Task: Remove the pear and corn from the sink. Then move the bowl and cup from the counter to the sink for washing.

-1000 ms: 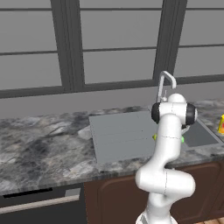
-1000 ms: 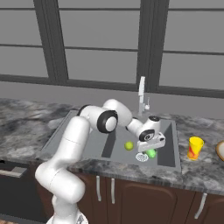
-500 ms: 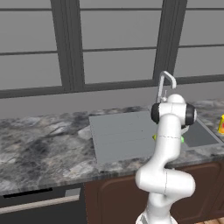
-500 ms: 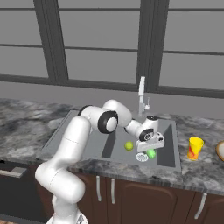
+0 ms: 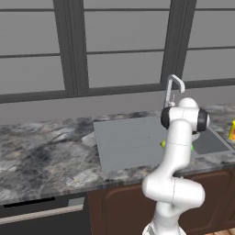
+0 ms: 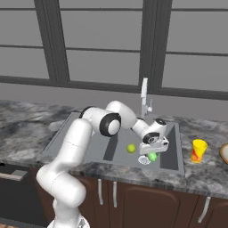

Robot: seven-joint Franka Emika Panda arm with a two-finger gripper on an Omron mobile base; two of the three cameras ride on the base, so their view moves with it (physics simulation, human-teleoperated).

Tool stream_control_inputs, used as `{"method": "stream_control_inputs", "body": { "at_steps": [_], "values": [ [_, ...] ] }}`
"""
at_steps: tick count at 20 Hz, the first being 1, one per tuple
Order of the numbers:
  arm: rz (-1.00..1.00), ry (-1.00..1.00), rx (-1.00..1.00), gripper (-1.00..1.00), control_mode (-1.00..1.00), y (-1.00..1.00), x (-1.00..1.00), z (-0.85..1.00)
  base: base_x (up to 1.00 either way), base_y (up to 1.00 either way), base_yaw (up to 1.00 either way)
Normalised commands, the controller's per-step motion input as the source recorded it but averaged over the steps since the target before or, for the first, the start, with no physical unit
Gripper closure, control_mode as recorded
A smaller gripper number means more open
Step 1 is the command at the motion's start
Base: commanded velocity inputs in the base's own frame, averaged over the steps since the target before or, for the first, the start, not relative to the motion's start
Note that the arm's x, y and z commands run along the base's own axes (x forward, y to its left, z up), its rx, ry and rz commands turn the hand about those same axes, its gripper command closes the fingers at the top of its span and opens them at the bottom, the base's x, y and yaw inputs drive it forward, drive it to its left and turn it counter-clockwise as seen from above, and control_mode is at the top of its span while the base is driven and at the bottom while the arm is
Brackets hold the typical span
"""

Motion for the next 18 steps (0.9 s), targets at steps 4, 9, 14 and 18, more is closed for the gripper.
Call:
{"method": "stream_control_inputs", "body": {
  "at_steps": [4,9,14,18],
  "values": [
    [-0.01,-0.21,0.12,1.0,-1.0,0.0,-0.28,0.2,0.0,0.0,0.0],
    [0.0,-0.23,0.07,1.0,-1.0,0.0,-0.25,0.28,0.0,0.0,0.0],
    [0.0,-0.19,0.03,1.0,-1.0,0.01,-0.23,0.33,0.0,0.0,0.0],
    [-0.01,-0.08,0.01,1.0,-1.0,0.05,-0.14,0.4,0.0,0.0,0.0]
  ]
}}
